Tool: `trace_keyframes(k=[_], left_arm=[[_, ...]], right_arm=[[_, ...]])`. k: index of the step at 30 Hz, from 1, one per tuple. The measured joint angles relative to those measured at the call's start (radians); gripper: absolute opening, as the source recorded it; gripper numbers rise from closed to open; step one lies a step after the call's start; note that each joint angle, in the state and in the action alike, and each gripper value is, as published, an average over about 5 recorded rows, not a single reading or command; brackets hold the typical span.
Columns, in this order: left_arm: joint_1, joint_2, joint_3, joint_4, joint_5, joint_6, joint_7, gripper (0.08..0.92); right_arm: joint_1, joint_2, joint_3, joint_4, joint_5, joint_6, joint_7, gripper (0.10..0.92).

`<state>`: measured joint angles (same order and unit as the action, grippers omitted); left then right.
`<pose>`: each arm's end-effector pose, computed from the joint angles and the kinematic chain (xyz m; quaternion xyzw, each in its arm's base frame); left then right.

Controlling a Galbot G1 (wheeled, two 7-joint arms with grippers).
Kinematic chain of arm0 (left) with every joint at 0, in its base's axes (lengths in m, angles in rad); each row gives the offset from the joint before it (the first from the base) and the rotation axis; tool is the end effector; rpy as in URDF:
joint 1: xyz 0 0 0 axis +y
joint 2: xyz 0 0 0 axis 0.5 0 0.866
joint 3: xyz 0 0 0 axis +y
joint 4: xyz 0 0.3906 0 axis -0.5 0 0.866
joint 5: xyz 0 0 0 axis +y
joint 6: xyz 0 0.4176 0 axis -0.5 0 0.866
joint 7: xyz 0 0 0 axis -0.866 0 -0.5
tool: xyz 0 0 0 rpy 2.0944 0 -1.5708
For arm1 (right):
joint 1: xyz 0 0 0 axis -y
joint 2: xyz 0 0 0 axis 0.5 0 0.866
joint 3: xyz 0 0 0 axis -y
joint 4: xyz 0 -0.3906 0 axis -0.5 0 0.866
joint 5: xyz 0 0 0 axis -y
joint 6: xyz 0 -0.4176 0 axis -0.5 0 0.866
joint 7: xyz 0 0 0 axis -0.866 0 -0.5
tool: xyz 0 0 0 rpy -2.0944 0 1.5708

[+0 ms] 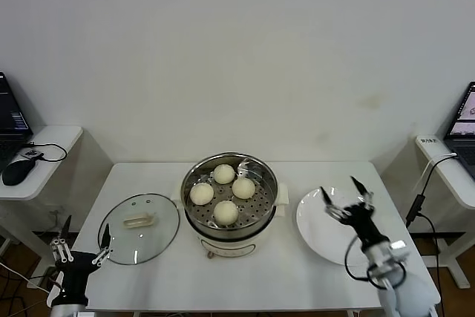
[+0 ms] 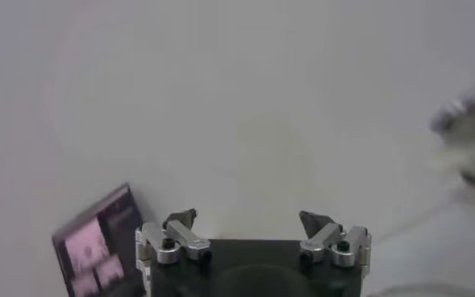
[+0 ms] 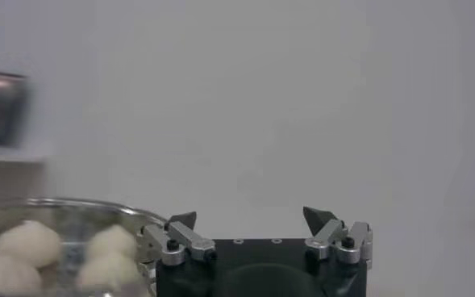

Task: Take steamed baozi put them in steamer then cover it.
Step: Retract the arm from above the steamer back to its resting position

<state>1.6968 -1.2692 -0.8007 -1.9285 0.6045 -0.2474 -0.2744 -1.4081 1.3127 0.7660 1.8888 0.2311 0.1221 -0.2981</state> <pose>0.1777 0.1748 -0.3881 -0.0711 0.8773 0.4727 0.0427 0.2801 -0.1584 -0.3485 -0.0806 0.9935 -0.0589 0.0553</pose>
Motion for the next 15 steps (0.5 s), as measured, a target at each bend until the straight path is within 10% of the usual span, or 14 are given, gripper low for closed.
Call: trace_keyframes(k=[15], left_arm=[[-0.073,0.049,0.040,0.108,0.462,0.026,0.095,0.823]], right_arm=[[-0.168,0.119,0.168,0.038,-0.015,0.017,0.024,0.823]])
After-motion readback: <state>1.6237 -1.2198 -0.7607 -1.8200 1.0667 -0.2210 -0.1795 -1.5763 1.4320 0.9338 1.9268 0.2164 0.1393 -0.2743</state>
